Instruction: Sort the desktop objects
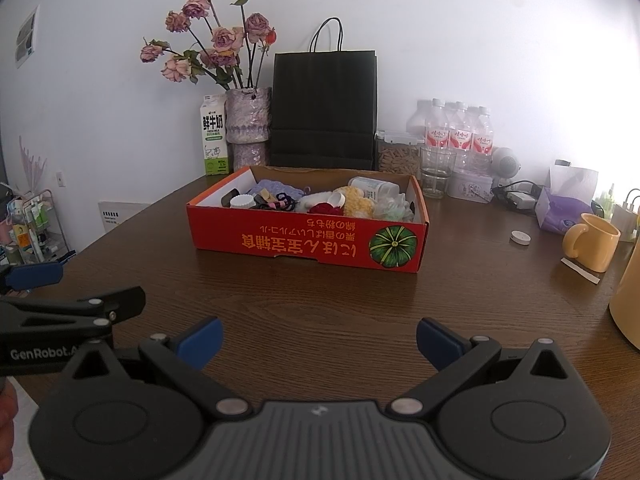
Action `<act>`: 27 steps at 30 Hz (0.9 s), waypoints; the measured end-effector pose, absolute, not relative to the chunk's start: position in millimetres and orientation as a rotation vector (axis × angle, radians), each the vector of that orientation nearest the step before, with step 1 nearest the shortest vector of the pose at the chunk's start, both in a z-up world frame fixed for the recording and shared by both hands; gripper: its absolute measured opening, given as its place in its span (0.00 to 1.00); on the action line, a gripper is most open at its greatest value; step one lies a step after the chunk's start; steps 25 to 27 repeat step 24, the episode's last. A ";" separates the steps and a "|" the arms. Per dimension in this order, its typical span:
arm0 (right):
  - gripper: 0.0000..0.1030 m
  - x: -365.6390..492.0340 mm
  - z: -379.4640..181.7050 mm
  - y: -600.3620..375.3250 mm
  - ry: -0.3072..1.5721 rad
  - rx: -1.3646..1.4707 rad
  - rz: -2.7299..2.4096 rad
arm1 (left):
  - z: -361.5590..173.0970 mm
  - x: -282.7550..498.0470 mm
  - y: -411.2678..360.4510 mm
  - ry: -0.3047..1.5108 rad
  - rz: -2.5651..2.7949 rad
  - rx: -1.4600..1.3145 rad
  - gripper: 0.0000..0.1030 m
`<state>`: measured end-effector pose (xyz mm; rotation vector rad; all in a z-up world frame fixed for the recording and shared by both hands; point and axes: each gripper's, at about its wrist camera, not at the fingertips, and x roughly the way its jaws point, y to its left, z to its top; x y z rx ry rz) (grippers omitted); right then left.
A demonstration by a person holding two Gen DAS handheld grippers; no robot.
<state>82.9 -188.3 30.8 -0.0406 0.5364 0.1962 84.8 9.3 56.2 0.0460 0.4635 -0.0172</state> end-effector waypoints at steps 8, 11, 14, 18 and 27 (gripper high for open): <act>1.00 82.5 30.6 -188.5 0.537 -0.040 0.196 | 55.6 84.7 9.9 0.463 -0.018 0.046 1.00; 1.00 83.0 30.5 -188.3 0.538 -0.040 0.196 | 55.5 84.8 10.1 0.466 -0.017 0.047 1.00; 1.00 82.5 30.0 -188.4 0.540 -0.039 0.196 | 54.9 85.6 9.9 0.468 -0.018 0.045 1.00; 1.00 82.5 30.0 -188.4 0.540 -0.039 0.196 | 54.7 85.6 9.9 0.469 -0.019 0.045 1.00; 1.00 82.1 29.3 -188.4 0.542 -0.040 0.195 | 54.7 85.3 8.6 0.469 -0.024 0.045 0.98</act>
